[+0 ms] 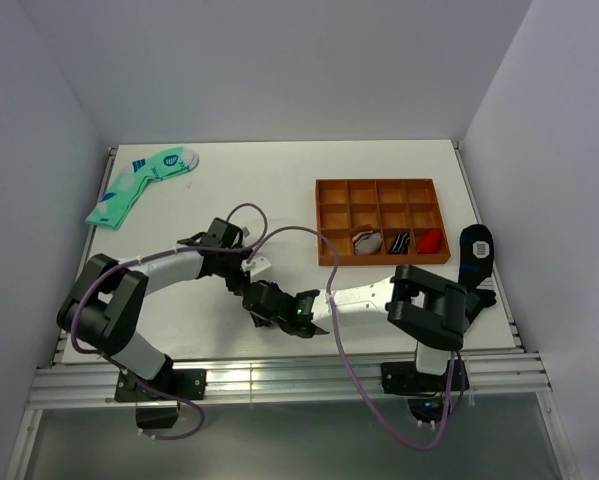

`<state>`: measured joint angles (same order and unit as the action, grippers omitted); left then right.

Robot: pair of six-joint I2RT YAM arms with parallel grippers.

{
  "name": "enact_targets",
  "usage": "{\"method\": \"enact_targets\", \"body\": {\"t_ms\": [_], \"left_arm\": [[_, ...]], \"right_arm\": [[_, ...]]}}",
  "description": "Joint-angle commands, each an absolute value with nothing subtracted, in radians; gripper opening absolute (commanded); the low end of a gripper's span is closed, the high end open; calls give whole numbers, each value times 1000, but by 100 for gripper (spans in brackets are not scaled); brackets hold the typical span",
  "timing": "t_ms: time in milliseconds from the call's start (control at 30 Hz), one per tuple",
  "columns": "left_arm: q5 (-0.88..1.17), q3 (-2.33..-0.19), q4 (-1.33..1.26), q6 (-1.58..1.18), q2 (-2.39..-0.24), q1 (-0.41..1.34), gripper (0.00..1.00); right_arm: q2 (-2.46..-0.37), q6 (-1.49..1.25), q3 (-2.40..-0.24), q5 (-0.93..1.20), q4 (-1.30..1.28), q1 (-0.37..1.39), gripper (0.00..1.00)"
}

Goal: Roll the socks
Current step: Roll the sock at the center of the board.

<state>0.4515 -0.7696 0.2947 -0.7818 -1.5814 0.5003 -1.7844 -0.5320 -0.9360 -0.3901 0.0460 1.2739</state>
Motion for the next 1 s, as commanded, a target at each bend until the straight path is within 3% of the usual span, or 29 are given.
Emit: {"method": "enact_targets", "body": {"t_ms": [0,367,633,967], "left_arm": [[342,-766,241,-822,-1520,508,35],[245,-756,245,-818,-1471,505,49],[253,-755,206,-812,-1471,499,52],[54,-756,265,-847,-1394,488,60]], "right_arm": [[-1907,-634,-873,-166,-54,1261,9],[-1956,-650,-896,-110,-66,1230,7],[-1999,-638,-922,-104,-101,1219,3],[-2040,-627,-960,-149,-169,1223,1]]}}
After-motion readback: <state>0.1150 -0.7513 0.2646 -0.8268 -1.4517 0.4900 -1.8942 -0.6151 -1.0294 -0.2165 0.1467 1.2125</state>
